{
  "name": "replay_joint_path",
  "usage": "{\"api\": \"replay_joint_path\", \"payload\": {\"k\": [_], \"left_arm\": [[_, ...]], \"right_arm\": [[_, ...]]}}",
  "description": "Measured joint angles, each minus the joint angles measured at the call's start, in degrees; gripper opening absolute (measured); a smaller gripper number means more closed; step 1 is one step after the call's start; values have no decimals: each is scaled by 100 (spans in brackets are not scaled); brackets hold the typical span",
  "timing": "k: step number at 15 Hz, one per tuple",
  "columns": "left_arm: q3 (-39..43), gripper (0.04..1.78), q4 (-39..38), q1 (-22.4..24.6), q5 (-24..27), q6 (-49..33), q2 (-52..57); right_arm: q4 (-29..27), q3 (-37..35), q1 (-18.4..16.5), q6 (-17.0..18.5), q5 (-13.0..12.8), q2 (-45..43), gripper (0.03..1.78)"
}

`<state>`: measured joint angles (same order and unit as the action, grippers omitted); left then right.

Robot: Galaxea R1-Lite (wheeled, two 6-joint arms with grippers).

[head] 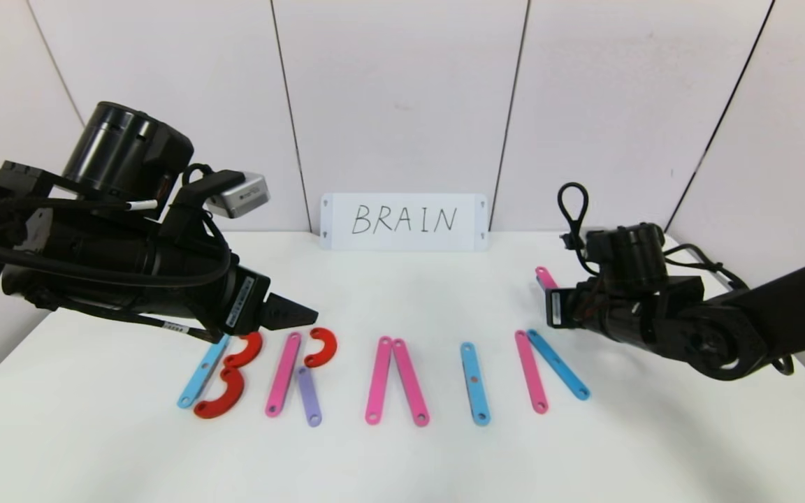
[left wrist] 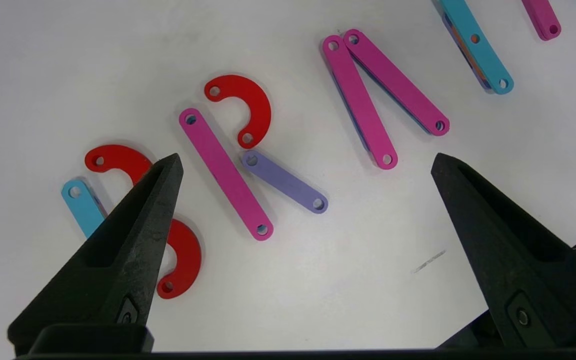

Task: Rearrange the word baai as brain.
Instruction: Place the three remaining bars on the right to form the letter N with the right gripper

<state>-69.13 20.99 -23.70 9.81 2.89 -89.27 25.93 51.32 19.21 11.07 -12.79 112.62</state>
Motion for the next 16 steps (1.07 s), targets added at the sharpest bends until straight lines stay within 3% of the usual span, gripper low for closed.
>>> {"api": "replay_joint_path", "payload": {"k": [9,13,16], "left_arm": [[9,174,0,-11,-1,0,13],[6,174,-2,-13,2,-2,18],[6,174,-2,-20,0,0,18]], "right_arm": [[380,-1145,-28,243,-33,-396,30],[439,-1395,-17,251,-29,-422,30],[439,-1464,10,452,-27,-421,30]]}}
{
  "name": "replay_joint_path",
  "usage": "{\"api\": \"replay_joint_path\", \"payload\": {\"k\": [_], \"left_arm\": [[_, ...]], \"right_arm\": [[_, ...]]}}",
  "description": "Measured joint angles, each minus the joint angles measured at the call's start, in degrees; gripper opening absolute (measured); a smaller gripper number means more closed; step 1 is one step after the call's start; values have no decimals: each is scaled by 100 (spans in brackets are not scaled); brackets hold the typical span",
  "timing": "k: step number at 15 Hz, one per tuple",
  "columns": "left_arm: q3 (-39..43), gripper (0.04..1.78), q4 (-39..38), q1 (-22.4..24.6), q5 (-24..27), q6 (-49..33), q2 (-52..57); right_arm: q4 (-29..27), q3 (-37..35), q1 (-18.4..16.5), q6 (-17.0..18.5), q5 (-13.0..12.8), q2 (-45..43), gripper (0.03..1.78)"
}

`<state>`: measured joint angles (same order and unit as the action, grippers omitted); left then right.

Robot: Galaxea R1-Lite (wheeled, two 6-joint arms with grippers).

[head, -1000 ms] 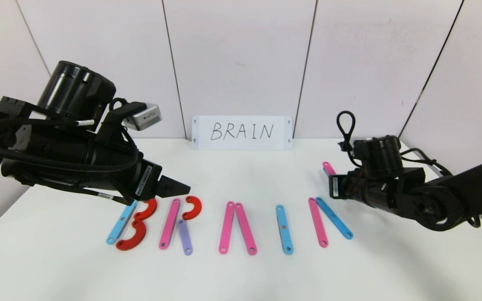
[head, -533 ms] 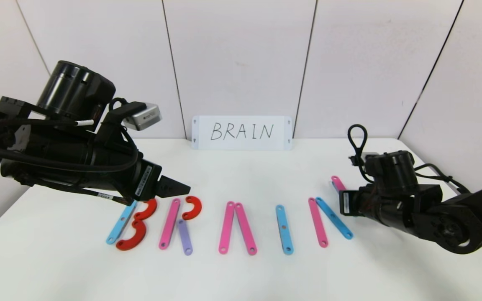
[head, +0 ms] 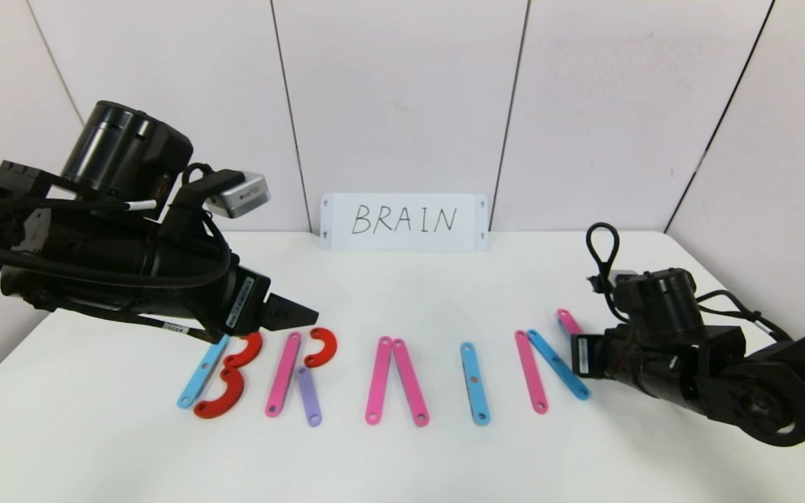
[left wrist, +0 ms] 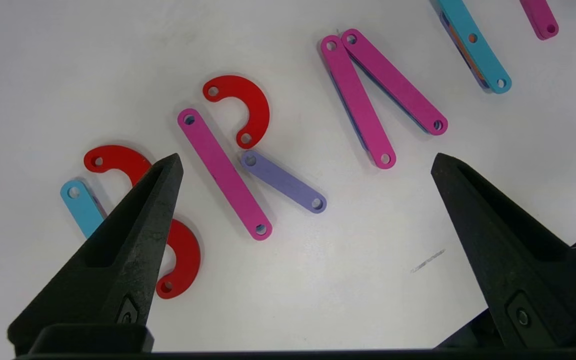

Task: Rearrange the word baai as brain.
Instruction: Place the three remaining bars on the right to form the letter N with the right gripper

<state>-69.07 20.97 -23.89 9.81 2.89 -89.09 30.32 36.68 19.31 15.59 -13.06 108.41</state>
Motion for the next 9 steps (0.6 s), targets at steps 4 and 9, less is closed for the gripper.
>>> {"api": "replay_joint_path", "payload": {"k": [4,9], "left_arm": [[0,174,2,-2,2,-2,-2],[0,174,6,-17,5,-2,-13]], "right_arm": [[2,-79,9,50,7,13,30],[7,-157,9,100,11,5,30]]}}
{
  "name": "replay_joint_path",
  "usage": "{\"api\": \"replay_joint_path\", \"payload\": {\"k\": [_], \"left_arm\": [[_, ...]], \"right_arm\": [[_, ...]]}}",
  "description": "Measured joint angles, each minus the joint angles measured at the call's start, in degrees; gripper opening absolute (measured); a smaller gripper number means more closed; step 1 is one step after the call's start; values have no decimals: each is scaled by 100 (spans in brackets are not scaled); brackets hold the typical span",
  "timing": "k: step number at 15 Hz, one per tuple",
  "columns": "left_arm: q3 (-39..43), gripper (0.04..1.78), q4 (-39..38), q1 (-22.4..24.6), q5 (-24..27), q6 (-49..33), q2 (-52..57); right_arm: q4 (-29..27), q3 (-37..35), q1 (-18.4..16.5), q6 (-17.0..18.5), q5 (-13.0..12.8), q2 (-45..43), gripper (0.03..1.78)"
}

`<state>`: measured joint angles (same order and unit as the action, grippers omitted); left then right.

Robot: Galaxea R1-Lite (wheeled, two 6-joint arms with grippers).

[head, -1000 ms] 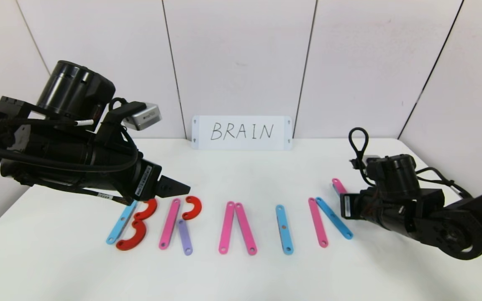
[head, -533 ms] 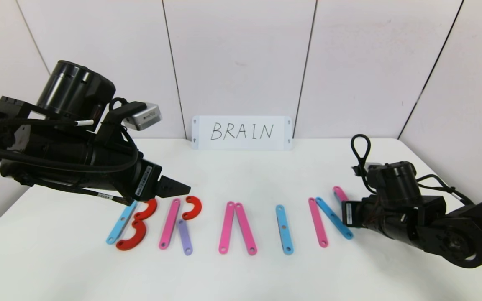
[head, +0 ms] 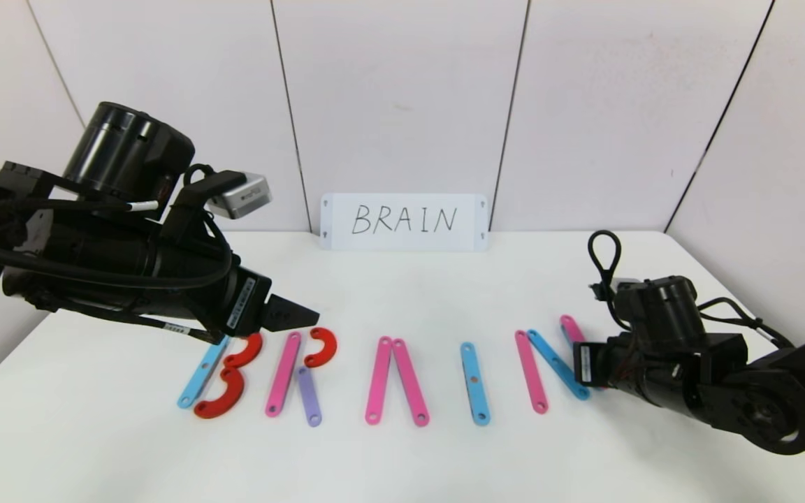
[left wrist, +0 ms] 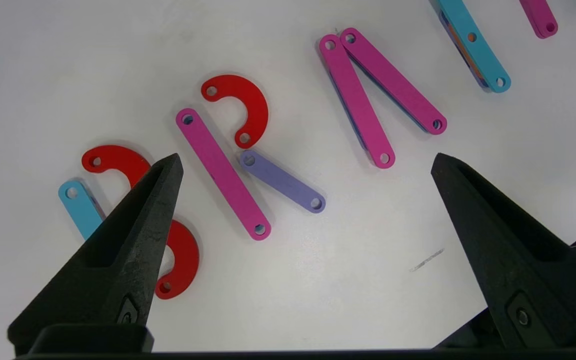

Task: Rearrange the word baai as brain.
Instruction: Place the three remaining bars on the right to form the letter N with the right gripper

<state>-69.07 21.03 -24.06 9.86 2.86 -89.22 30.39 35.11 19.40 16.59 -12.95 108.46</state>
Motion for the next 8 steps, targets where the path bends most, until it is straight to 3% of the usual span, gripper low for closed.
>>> {"api": "replay_joint_path", "payload": {"k": [5,8], "left_arm": [[15,174,-4,-18,-6,0,2],[17,174,-4,-22,-6,-2,2]], "right_arm": [[0,-44,0,154,0,-2,33],[-2,-55,0,154,0,-13,53]]}}
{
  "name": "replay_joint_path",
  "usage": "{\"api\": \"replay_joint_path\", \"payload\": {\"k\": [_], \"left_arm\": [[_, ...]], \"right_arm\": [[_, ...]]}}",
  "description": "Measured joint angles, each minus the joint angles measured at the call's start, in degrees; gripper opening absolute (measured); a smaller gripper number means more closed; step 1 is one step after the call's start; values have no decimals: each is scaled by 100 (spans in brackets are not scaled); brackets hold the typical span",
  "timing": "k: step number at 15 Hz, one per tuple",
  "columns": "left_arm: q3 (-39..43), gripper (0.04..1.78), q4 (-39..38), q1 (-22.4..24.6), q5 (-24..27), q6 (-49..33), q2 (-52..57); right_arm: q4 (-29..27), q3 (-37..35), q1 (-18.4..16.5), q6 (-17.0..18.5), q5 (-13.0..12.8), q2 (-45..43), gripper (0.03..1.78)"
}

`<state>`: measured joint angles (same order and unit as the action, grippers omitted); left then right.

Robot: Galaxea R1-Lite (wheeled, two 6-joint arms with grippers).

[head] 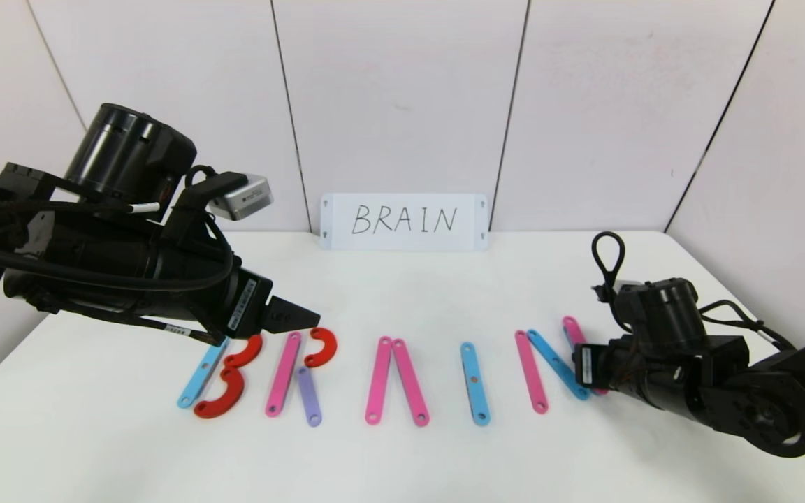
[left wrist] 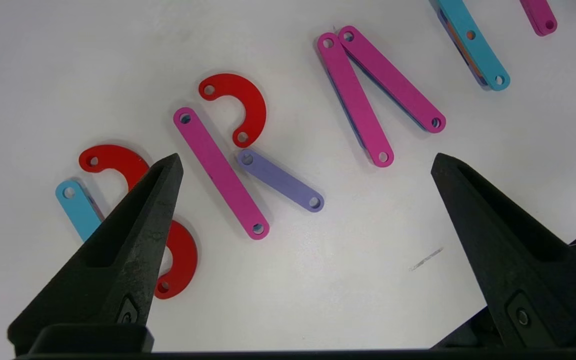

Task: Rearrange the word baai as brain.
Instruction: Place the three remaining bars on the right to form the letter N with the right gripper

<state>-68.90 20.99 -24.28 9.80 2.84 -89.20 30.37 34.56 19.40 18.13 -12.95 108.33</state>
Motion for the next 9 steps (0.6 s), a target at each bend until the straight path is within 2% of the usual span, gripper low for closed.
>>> {"api": "replay_joint_path", "payload": {"k": [5,7,9], "left_arm": [[16,174,0,-29,-16,5,0],[18,174,-2,-38,-24,2,0],[18,174,-2,-40,-29,5,0]], "right_arm": [[2,-17,0,4,0,-67,132],[0,-26,-2,4,0,-122,156],[2,-26,-2,6,2,-201,170]]}}
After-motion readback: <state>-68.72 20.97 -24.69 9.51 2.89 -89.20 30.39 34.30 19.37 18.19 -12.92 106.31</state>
